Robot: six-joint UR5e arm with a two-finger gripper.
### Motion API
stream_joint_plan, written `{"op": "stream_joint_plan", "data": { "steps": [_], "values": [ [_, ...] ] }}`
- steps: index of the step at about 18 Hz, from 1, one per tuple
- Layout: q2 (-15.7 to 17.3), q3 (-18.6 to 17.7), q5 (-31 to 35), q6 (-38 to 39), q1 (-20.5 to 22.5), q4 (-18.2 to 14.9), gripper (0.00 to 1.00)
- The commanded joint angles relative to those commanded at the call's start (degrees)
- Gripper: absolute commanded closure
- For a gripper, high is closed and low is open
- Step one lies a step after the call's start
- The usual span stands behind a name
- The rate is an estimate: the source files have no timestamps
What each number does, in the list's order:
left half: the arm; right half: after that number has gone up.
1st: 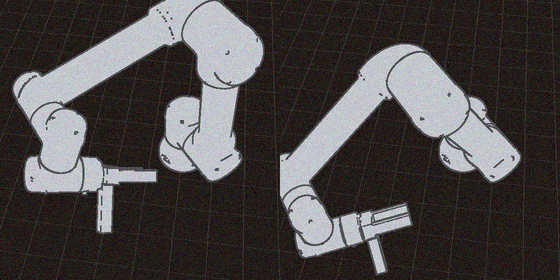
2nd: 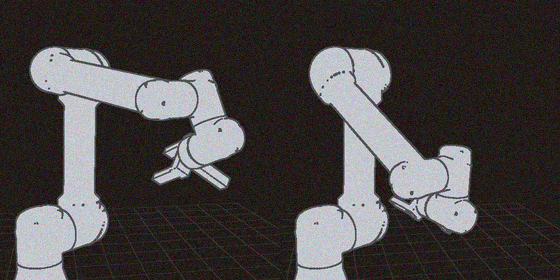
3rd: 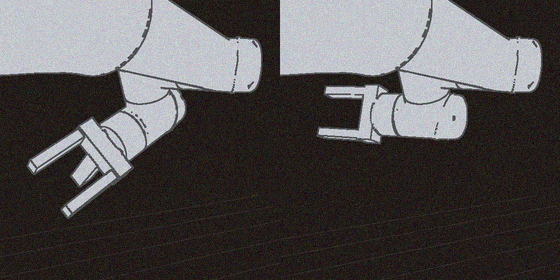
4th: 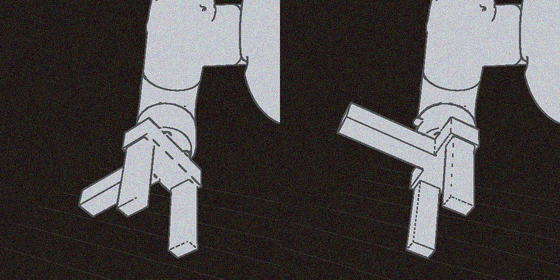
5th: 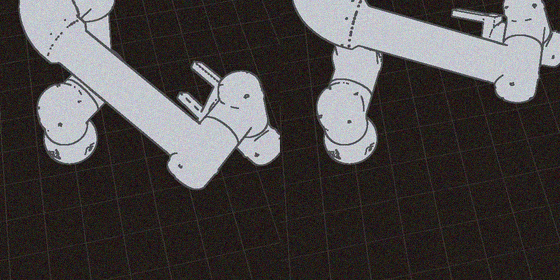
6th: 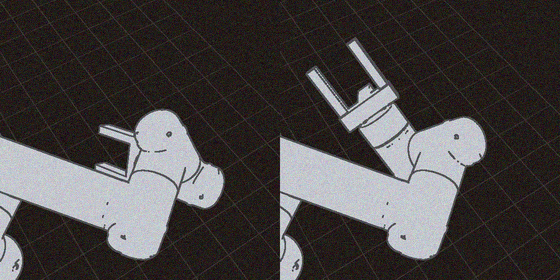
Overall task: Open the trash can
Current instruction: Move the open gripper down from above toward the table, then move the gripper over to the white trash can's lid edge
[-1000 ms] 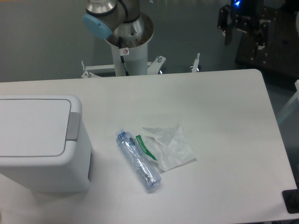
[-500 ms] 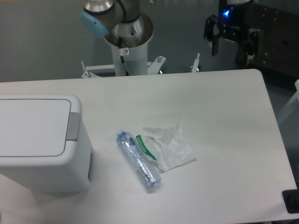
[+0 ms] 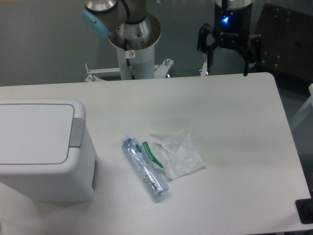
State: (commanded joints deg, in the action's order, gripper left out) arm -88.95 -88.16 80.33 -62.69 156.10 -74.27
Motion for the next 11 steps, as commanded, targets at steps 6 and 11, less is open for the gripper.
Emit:
{"op": "stream_joint_plan", "data": {
  "steps": [6,11],
  "values": [
    [0.09,-0.7,-5.63,23.89,-4.39,3.34,0.0],
    [-1.57,-0.7,-7.03,37.08,-9.58,7.63,0.0]
  ]
}}
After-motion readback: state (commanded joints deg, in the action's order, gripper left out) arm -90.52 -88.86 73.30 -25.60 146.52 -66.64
